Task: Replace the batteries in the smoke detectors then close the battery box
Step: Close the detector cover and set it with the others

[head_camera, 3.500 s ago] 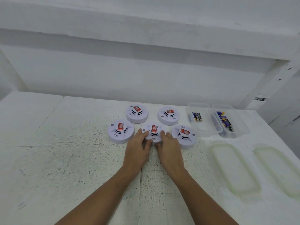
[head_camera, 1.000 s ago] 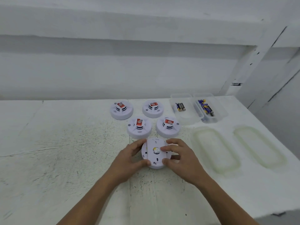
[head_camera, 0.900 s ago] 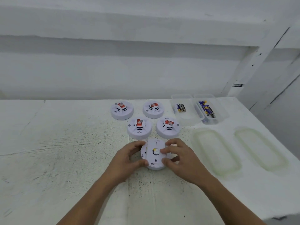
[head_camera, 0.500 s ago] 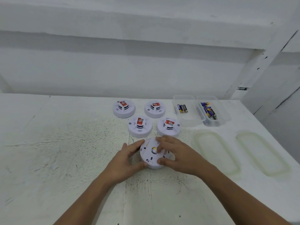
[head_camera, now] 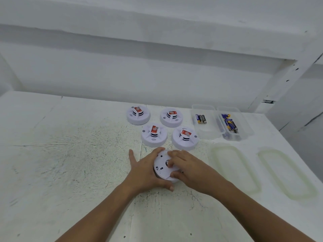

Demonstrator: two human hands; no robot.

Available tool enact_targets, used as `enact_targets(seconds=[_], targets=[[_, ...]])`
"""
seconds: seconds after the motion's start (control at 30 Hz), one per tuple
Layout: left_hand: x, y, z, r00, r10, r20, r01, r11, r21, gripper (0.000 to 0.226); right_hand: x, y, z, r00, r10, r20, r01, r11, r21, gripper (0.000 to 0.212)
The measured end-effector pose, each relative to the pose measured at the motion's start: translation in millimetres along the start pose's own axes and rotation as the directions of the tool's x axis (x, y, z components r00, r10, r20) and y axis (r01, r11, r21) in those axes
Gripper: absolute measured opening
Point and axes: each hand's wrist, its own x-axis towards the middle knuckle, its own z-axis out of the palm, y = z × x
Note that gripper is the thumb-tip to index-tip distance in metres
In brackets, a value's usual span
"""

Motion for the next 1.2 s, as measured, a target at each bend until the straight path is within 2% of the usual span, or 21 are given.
enact_targets(seconds=[0.13, 0.2, 0.27, 0.47, 0.57, 0.77, 0.87, 0.97, 1.07, 1.2], targets=[[4, 2, 2, 0.997, 0.026, -0.069, -0.021, 0.998, 0.061, 0.114, -1, 1, 6, 0.999, -0.037, 0.010, 0.038, 0.990, -0.133, 0.025], [5, -1, 5, 0.995, 0.042, -0.094, -0.037, 0.998, 0.051, 0.109, -2, 4, 13, 0.995, -0.100, -0.027, 0.088, 0.950, -0.300, 0.020], [7, -4, 7, 0.992, 0.066, -0.104, -0.063, 0.998, 0.029, 0.104, -3, 4, 17, 0.993, -0.106, -0.060, 0.082, 0.942, -0.325, 0.021], [13, -4, 4, 0.996, 0.077, -0.044, -0.078, 0.996, -0.031, 0.103, -3, 6, 16, 0.998, -0.047, 0.030, 0.050, 0.993, -0.106, 0.024], [14, -2, 1, 0.998, 0.061, -0.006, -0.062, 0.997, -0.050, 0.105, 0, 8, 12, 0.999, -0.040, 0.024, 0.040, 0.999, -0.001, 0.030], [14, 1, -5, 0.998, 0.044, 0.044, -0.041, 0.995, -0.086, 0.098, 6, 11, 0, 0.990, 0.045, 0.135, -0.071, 0.978, 0.198, 0.053], [13, -1, -7, 0.998, 0.047, 0.045, -0.041, 0.991, -0.125, 0.099, 9, 13, -3, 0.982, 0.070, 0.178, -0.118, 0.954, 0.277, 0.058], [11, -1, -7, 0.998, 0.054, 0.033, -0.049, 0.989, -0.136, 0.099, 12, 15, -4, 0.988, 0.001, 0.157, -0.045, 0.960, 0.276, 0.052], [9, -2, -5, 0.999, 0.052, -0.003, -0.052, 0.990, -0.129, 0.096, 15, 16, -7, 0.993, -0.054, 0.104, 0.027, 0.970, 0.241, 0.024], [8, -2, -6, 0.998, 0.057, -0.015, -0.059, 0.992, -0.115, 0.097, 21, 13, -13, 0.990, -0.028, 0.135, -0.008, 0.966, 0.258, 0.024]])
